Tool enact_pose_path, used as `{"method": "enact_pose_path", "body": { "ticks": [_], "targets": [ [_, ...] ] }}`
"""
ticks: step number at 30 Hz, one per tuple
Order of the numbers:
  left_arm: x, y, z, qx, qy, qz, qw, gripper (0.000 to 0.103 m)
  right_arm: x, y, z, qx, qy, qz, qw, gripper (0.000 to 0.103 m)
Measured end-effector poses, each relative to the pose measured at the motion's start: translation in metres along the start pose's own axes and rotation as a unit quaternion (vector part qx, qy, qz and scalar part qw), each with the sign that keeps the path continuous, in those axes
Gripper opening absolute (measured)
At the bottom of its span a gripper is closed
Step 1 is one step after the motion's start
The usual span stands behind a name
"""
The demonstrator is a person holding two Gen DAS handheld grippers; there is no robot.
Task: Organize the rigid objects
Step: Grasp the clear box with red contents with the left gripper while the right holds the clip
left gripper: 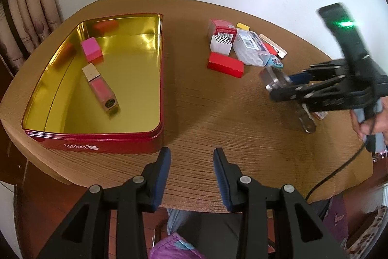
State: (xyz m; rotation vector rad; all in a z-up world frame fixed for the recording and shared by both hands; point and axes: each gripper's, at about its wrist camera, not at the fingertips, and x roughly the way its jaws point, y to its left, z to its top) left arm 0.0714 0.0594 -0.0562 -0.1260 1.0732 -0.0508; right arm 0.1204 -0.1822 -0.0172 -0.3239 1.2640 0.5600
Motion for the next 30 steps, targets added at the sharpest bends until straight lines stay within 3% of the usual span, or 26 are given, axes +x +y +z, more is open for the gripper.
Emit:
{"method": "enact_pose_path", "body": {
  "ticks": [4, 8, 12, 14, 16, 20, 26, 30],
  "targets": [
    [-0.004, -0.005, 0.000, 0.009, -0.009, 0.000, 0.9999, 0.037, -0.043, -0.017, -0.027, 0.065, -0.060, 0.022, 0.996, 0.040],
    [-0.011, -0.024, 0.001, 0.046, -0.024, -0.007, 0.9986, 0.037, -0.089, -0.042, -0.066, 0.136, -0.108, 0.042, 0.984, 0.040],
    [-0.012, -0.062, 0.010, 0.101, -0.018, -0.064, 0.9927, 0.037, -0.133, -0.073, -0.128, 0.198, -0.135, 0.014, 0.971, 0.040],
    [-0.008, -0.089, 0.019, 0.133, -0.005, -0.094, 0.9867, 0.038, -0.139, -0.082, -0.154, 0.221, -0.138, 0.001, 0.965, 0.040],
    [-0.001, -0.113, 0.026, 0.157, 0.007, -0.106, 0.9818, 0.043, -0.151, -0.098, -0.185, 0.253, -0.144, -0.006, 0.957, 0.040],
    [0.014, -0.159, 0.045, 0.197, 0.007, -0.130, 0.9716, 0.044, -0.153, -0.120, -0.228, 0.299, -0.161, -0.002, 0.940, 0.040],
    [0.044, -0.220, 0.065, 0.276, 0.002, -0.113, 0.9546, 0.046, -0.152, -0.143, -0.258, 0.331, -0.191, 0.017, 0.924, 0.041],
    [0.061, -0.244, 0.070, 0.309, 0.032, -0.145, 0.9393, 0.047, -0.149, -0.153, -0.268, 0.341, -0.198, 0.029, 0.919, 0.041]
  ]
}}
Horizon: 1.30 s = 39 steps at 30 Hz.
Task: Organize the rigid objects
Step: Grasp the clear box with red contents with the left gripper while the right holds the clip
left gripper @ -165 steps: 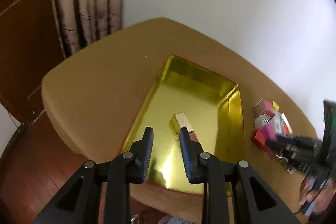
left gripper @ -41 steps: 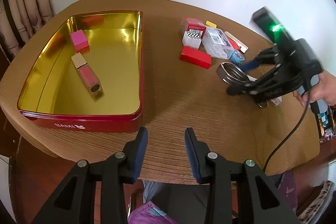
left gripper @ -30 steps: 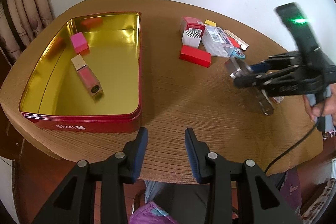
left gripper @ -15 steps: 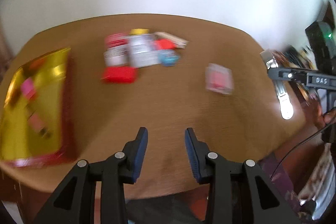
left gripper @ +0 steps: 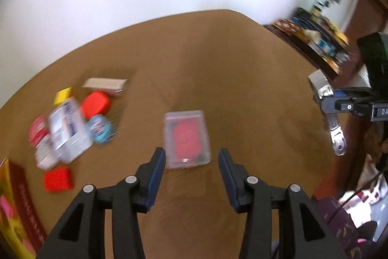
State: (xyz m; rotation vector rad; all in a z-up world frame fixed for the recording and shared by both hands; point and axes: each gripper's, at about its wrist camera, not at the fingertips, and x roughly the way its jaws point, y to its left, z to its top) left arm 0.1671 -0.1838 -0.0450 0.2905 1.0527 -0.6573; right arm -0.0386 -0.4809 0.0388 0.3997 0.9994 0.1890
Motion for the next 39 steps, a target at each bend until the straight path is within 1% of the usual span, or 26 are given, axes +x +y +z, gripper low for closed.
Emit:
{"method": "enact_pose_path", "body": {
  "ticks": [3, 5, 9, 11, 13, 16, 17, 18, 20, 21, 23, 24, 26, 29, 32, 34, 35, 37, 39],
  "targets": [
    [0.020, -0.001, 0.013, 0.008, 0.030, -0.026, 0.9992, 0.051, 0.000, -0.009, -0.001, 0.012, 0.000, 0.011, 1.000, 0.041],
    [0.031, 0.002, 0.018, 0.004, 0.050, -0.016, 0.9986, 0.051, 0.001, -0.014, -0.001, 0.016, 0.000, 0.017, 1.000, 0.041],
    [0.025, 0.007, 0.022, -0.008, 0.039, -0.017, 0.9991, 0.052, 0.001, -0.022, -0.001, 0.026, -0.003, 0.028, 0.999, 0.041],
    [0.025, 0.010, 0.023, -0.014, 0.034, 0.000, 0.9993, 0.053, 0.000, -0.025, 0.000, 0.031, -0.005, 0.034, 0.999, 0.041],
    [0.027, 0.009, 0.024, -0.005, 0.027, 0.027, 0.9993, 0.053, 0.000, -0.024, 0.002, 0.027, -0.006, 0.035, 0.999, 0.041],
    [0.043, 0.008, 0.022, -0.005, 0.053, 0.051, 0.9973, 0.054, 0.001, -0.023, 0.003, 0.024, -0.004, 0.035, 0.999, 0.041],
    [0.046, 0.009, 0.022, -0.009, 0.053, 0.047, 0.9974, 0.059, 0.001, -0.021, 0.003, 0.020, -0.004, 0.035, 0.999, 0.041],
    [0.045, 0.009, 0.022, -0.012, 0.043, 0.038, 0.9983, 0.061, -0.001, -0.020, 0.003, 0.019, -0.004, 0.035, 0.999, 0.041],
    [0.046, 0.010, 0.023, -0.016, 0.040, 0.050, 0.9978, 0.068, -0.002, -0.020, 0.002, 0.019, -0.005, 0.037, 0.999, 0.041],
    [0.046, 0.010, 0.024, -0.022, 0.041, 0.050, 0.9977, 0.068, -0.002, -0.019, 0.002, 0.019, -0.005, 0.037, 0.999, 0.041],
    [0.048, 0.010, 0.024, -0.024, 0.048, 0.017, 0.9984, 0.068, 0.000, -0.019, 0.001, 0.021, -0.006, 0.036, 0.999, 0.041],
    [0.052, 0.009, 0.022, -0.023, 0.063, -0.005, 0.9978, 0.068, 0.000, -0.019, 0.001, 0.022, -0.006, 0.038, 0.999, 0.041],
    [0.060, 0.008, 0.020, -0.032, 0.085, -0.020, 0.9957, 0.068, 0.002, -0.020, 0.002, 0.024, -0.007, 0.040, 0.999, 0.041],
    [0.066, 0.002, 0.018, -0.021, 0.088, 0.005, 0.9959, 0.068, 0.004, -0.019, 0.002, 0.023, -0.007, 0.040, 0.999, 0.041],
    [0.068, 0.000, 0.017, -0.008, 0.084, 0.008, 0.9964, 0.068, 0.005, -0.018, 0.001, 0.021, -0.005, 0.041, 0.999, 0.041],
    [0.073, -0.010, 0.018, 0.022, 0.092, 0.025, 0.9952, 0.069, 0.006, -0.017, 0.001, 0.021, -0.004, 0.040, 0.999, 0.041],
    [0.077, -0.011, 0.021, 0.021, 0.095, 0.027, 0.9949, 0.069, 0.005, -0.017, 0.001, 0.022, -0.004, 0.040, 0.999, 0.041],
    [0.080, -0.011, 0.024, 0.001, 0.104, 0.020, 0.9944, 0.069, 0.005, -0.017, 0.001, 0.023, -0.003, 0.040, 0.999, 0.041],
    [0.079, -0.008, 0.025, -0.010, 0.101, 0.013, 0.9948, 0.069, 0.006, -0.017, 0.001, 0.025, -0.001, 0.039, 0.999, 0.041]
  ]
}}
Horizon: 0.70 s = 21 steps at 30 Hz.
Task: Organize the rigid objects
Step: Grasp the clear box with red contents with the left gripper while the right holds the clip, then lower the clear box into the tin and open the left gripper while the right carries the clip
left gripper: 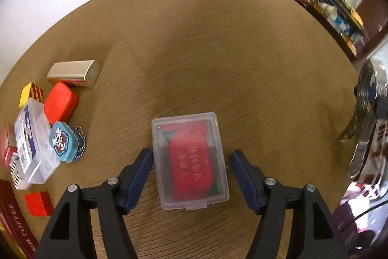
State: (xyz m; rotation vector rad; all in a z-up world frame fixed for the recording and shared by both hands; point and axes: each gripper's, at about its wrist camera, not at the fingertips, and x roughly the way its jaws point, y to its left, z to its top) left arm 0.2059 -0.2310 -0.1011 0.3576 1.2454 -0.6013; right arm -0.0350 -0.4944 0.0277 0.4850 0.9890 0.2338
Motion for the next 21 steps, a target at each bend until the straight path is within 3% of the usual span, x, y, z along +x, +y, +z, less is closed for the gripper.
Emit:
{"method": "enact_pose_path", "body": {
  "ticks": [1, 2, 8, 13, 16, 21],
  "targets": [
    [-0.001, 0.001, -0.002, 0.000, -0.014, -0.001, 0.9999, 0.066, 0.001, 0.000, 0.000, -0.001, 0.001, 0.000, 1.000, 0.041],
    [-0.004, 0.001, -0.007, 0.004, -0.032, 0.007, 0.9994, 0.055, 0.001, 0.001, 0.001, -0.002, 0.001, -0.001, 1.000, 0.041],
    [-0.037, 0.018, -0.033, -0.038, -0.097, -0.006, 0.9946, 0.055, 0.003, 0.005, 0.002, -0.005, 0.002, -0.005, 1.000, 0.041],
    [-0.095, 0.048, -0.056, -0.106, -0.148, -0.024, 0.9830, 0.055, -0.001, 0.011, 0.002, -0.006, -0.004, -0.001, 1.000, 0.041],
    [-0.129, 0.075, -0.091, -0.151, -0.167, -0.003, 0.9744, 0.055, -0.004, 0.024, 0.002, -0.017, -0.008, 0.006, 1.000, 0.041],
    [-0.183, 0.154, -0.155, -0.236, -0.175, 0.080, 0.9524, 0.055, 0.001, 0.049, 0.006, -0.030, -0.007, 0.032, 0.999, 0.041]
  ]
}}
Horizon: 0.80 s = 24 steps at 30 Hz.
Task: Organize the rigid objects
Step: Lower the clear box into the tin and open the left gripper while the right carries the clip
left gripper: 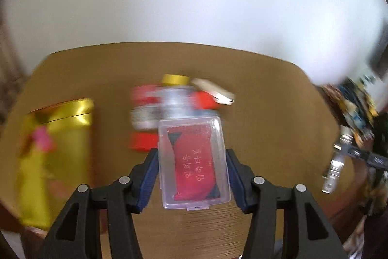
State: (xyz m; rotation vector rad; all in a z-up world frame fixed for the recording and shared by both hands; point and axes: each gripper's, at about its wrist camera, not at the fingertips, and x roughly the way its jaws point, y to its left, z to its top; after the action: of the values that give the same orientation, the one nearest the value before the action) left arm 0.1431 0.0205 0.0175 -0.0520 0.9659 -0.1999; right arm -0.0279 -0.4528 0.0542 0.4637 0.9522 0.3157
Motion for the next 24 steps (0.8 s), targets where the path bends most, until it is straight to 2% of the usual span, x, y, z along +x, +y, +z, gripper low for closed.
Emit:
{"method": "enact_pose_path", "body": {
  "ticks": [2, 5, 8, 10, 22, 24],
  "targets": [
    [-0.005, 0.048, -0.003, -0.038, 0.006, 0.049, 0.9981, 0.055, 0.005, 0.011, 0.003, -0.004, 0.003, 0.012, 1.000, 0.041],
    [-0.002, 0.121, -0.007, -0.091, 0.017, 0.096, 0.9911, 0.055, 0.014, 0.030, 0.007, -0.014, 0.006, 0.021, 1.000, 0.041],
    [0.013, 0.164, -0.010, -0.120, 0.030, 0.119, 0.9852, 0.055, 0.026, 0.051, 0.012, -0.019, 0.012, 0.040, 0.999, 0.041],
    [0.023, 0.180, -0.008, -0.122, 0.033, 0.118, 0.9849, 0.055, 0.034, 0.067, 0.016, -0.028, 0.018, 0.046, 0.998, 0.041],
    [0.082, 0.189, 0.021, -0.134, 0.049, 0.098, 0.9850, 0.056, 0.089, 0.133, 0.031, -0.047, 0.044, 0.093, 0.994, 0.041],
    [0.097, 0.191, 0.026, -0.132, 0.066, 0.101, 0.9839, 0.056, 0.097, 0.140, 0.032, -0.049, 0.050, 0.098, 0.993, 0.041]
  ]
}}
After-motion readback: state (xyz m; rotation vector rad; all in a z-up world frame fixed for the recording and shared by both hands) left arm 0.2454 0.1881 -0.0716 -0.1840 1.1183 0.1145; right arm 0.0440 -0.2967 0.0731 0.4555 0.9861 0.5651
